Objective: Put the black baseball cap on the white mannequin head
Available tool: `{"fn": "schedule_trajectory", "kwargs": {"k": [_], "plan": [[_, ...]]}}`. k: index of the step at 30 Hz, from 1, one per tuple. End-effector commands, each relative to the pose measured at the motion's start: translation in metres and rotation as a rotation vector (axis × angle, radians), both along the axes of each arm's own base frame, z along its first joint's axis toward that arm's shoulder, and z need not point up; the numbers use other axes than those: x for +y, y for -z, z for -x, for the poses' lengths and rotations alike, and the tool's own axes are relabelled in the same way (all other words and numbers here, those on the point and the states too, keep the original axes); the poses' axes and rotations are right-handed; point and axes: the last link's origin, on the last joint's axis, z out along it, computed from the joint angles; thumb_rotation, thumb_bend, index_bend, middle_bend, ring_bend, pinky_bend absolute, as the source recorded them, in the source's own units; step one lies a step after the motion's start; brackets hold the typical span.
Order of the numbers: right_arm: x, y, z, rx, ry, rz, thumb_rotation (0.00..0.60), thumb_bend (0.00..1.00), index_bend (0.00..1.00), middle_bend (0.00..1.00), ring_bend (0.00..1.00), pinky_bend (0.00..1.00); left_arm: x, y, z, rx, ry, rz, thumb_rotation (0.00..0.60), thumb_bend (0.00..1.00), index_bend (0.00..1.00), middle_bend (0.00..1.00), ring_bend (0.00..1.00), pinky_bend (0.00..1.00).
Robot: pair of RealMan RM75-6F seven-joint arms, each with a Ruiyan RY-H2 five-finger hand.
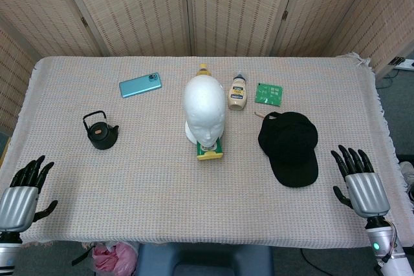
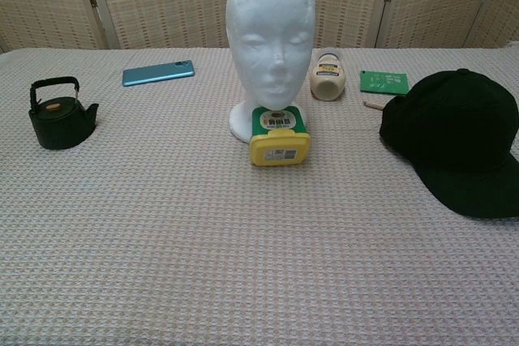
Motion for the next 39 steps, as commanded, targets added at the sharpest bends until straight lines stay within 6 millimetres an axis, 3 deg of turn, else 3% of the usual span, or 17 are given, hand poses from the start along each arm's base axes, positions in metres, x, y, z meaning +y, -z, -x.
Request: {"fn": "schedule_trajectory", "kwargs": {"k": [1, 9, 12, 17, 26, 32, 39], "plan": [[-0.001, 0.0, 0.0, -0.005, 0.002, 0.0, 0.6, 0.25, 0.0, 0.01, 0.0, 0.0, 0.0, 0.0, 0.0, -0.002, -0.003, 0.0, 0.6, 0.25, 0.1, 0.0, 0.0, 0.16], [0.003, 0.007, -0.004, -0.01, -0.043, -0.033, 0.6, 0.25, 0.0, 0.01, 0.0, 0.0, 0.0, -0.003, 0.0, -0.019, -0.002, -0.004, 0.6, 0.25, 0.1, 0.0, 0.0, 0.16], [0.007, 0.011, -0.006, -0.054, -0.137, -0.013, 0.6, 0.2, 0.0, 0.02, 0.0, 0.0, 0.002, -0.008, 0.002, -0.037, -0.016, -0.018, 0.6, 0.25, 0.1, 0.0, 0.0, 0.16], [0.019, 0.027, 0.007, 0.071, -0.332, 0.08, 0.6, 0.13, 0.01, 0.09, 0.01, 0.0, 0.0, -0.018, 0.005, -0.084, -0.036, -0.027, 0.6, 0.25, 0.11, 0.0, 0.0, 0.16], [0.022, 0.055, 0.027, 0.292, -0.542, 0.111, 0.6, 0.13, 0.29, 0.31, 0.22, 0.24, -0.004, -0.026, 0.003, -0.103, -0.016, -0.042, 0.6, 0.25, 0.13, 0.0, 0.0, 0.16], [0.023, 0.076, 0.041, 0.389, -0.531, 0.071, 0.6, 0.13, 0.32, 0.34, 0.25, 0.31, -0.005, -0.028, 0.003, -0.113, -0.028, -0.047, 0.6, 0.25, 0.13, 0.0, 0.0, 0.16], [0.019, 0.092, 0.041, 0.44, -0.543, 0.07, 0.6, 0.13, 0.32, 0.33, 0.25, 0.33, -0.004, -0.03, 0.004, -0.123, -0.038, -0.046, 0.6, 0.25, 0.13, 0.0, 0.0, 0.16]]}}
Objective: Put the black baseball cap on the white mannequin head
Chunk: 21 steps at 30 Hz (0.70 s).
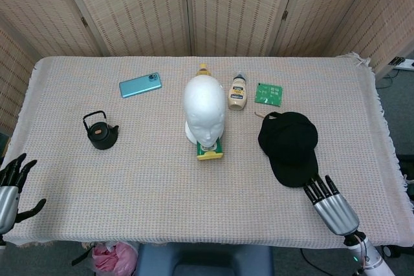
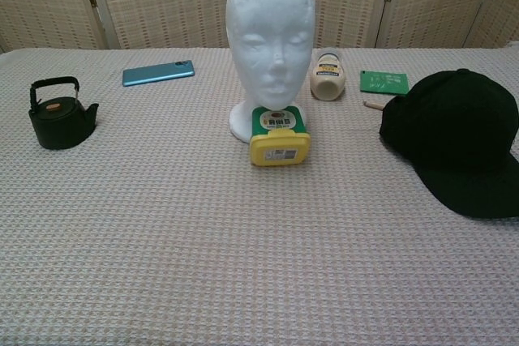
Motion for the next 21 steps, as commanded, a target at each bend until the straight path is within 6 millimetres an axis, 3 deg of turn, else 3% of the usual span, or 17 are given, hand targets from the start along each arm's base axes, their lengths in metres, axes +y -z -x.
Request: {"fn": "schedule_trajectory", "kwargs": {"k": [1, 10, 21], "plan": [[-0.005, 0.01, -0.005, 0.02, -0.026, 0.021, 0.6, 0.13, 0.32, 0.33, 0.25, 0.33, 0.001, -0.001, 0.001, 0.007, -0.003, 0.004, 0.6, 0.25, 0.13, 0.0, 0.0, 0.16], [-0.021, 0.032, -0.008, 0.043, 0.011, 0.021, 0.6, 0.13, 0.32, 0.33, 0.25, 0.33, 0.004, -0.01, 0.011, 0.039, -0.044, 0.022, 0.6, 0.25, 0.12, 0.0, 0.0, 0.16], [-0.028, 0.043, -0.008, 0.016, 0.062, 0.023, 0.6, 0.13, 0.32, 0.33, 0.26, 0.34, 0.003, -0.026, 0.017, 0.03, -0.044, -0.005, 0.6, 0.25, 0.12, 0.0, 0.0, 0.16]]}}
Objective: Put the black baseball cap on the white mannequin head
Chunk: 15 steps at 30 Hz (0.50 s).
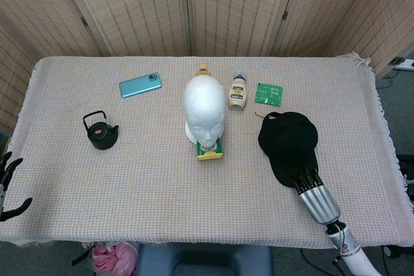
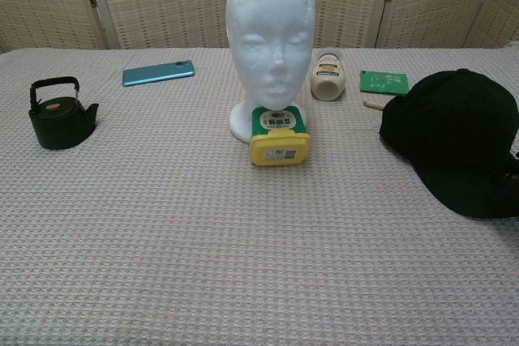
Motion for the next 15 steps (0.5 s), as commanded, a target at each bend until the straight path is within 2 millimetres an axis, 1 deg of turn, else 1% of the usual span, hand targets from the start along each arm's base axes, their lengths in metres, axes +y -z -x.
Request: {"fn": "schedule_trajectory", "kwargs": {"k": [1, 7, 11, 15], "plan": [[-0.002, 0.003, -0.002, -0.012, 0.008, 0.003, 0.6, 0.13, 0.32, 0.33, 0.26, 0.34, 0.0, -0.002, 0.002, -0.001, -0.006, -0.007, 0.6, 0.25, 0.12, 0.0, 0.0, 0.16], [-0.008, 0.011, -0.003, -0.012, 0.033, -0.006, 0.6, 0.13, 0.32, 0.33, 0.27, 0.35, -0.004, -0.004, 0.007, 0.005, -0.026, -0.015, 0.6, 0.25, 0.12, 0.0, 0.0, 0.16], [-0.011, 0.014, -0.005, -0.019, 0.034, -0.005, 0.6, 0.14, 0.32, 0.34, 0.28, 0.35, -0.005, -0.009, 0.006, -0.002, -0.018, -0.038, 0.6, 0.25, 0.12, 0.0, 0.0, 0.16], [-0.016, 0.016, -0.007, -0.017, 0.041, 0.002, 0.6, 0.15, 0.33, 0.35, 0.29, 0.36, -0.007, -0.008, 0.006, 0.005, -0.016, -0.034, 0.6, 0.25, 0.12, 0.0, 0.0, 0.16]]}}
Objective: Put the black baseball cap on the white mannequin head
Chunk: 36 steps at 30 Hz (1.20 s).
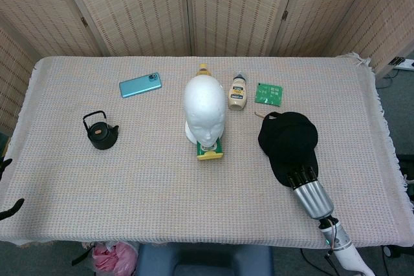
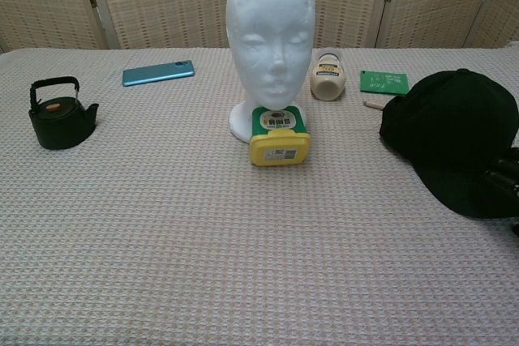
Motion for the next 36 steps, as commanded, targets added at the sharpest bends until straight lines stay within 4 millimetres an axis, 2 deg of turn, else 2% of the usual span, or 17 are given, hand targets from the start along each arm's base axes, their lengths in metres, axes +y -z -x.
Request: {"fn": "schedule_trajectory", "kwargs": {"k": [1, 17, 22, 25, 30, 36], "plan": [[-0.004, 0.001, 0.0, 0.004, 0.011, 0.006, 0.6, 0.15, 0.34, 0.35, 0.29, 0.36, -0.001, 0.0, 0.001, 0.003, -0.003, 0.0, 0.6, 0.25, 0.12, 0.0, 0.0, 0.16], [-0.027, 0.007, -0.003, 0.013, 0.064, 0.026, 0.6, 0.18, 0.38, 0.38, 0.32, 0.38, -0.008, -0.009, 0.003, 0.002, -0.002, -0.037, 0.6, 0.25, 0.12, 0.0, 0.0, 0.16], [-0.033, 0.015, -0.004, 0.009, 0.091, -0.003, 0.6, 0.23, 0.38, 0.38, 0.33, 0.39, -0.012, -0.016, 0.002, -0.004, 0.021, -0.062, 0.6, 0.25, 0.12, 0.0, 0.0, 0.16], [-0.035, 0.016, -0.007, 0.004, 0.076, -0.005, 0.6, 0.3, 0.42, 0.41, 0.39, 0.48, -0.015, -0.019, 0.003, -0.008, 0.025, -0.073, 0.6, 0.25, 0.12, 0.0, 0.0, 0.16], [-0.037, 0.012, -0.014, -0.038, 0.04, 0.02, 0.6, 0.38, 0.55, 0.51, 0.53, 0.67, -0.017, -0.021, 0.002, -0.011, 0.04, -0.084, 0.6, 0.25, 0.1, 0.0, 0.0, 0.16], [-0.044, 0.002, -0.021, -0.132, 0.029, 0.076, 0.6, 0.48, 0.64, 0.58, 0.64, 0.82, -0.02, -0.022, 0.0, -0.008, 0.062, -0.1, 0.6, 0.25, 0.08, 0.0, 0.0, 0.16]]}}
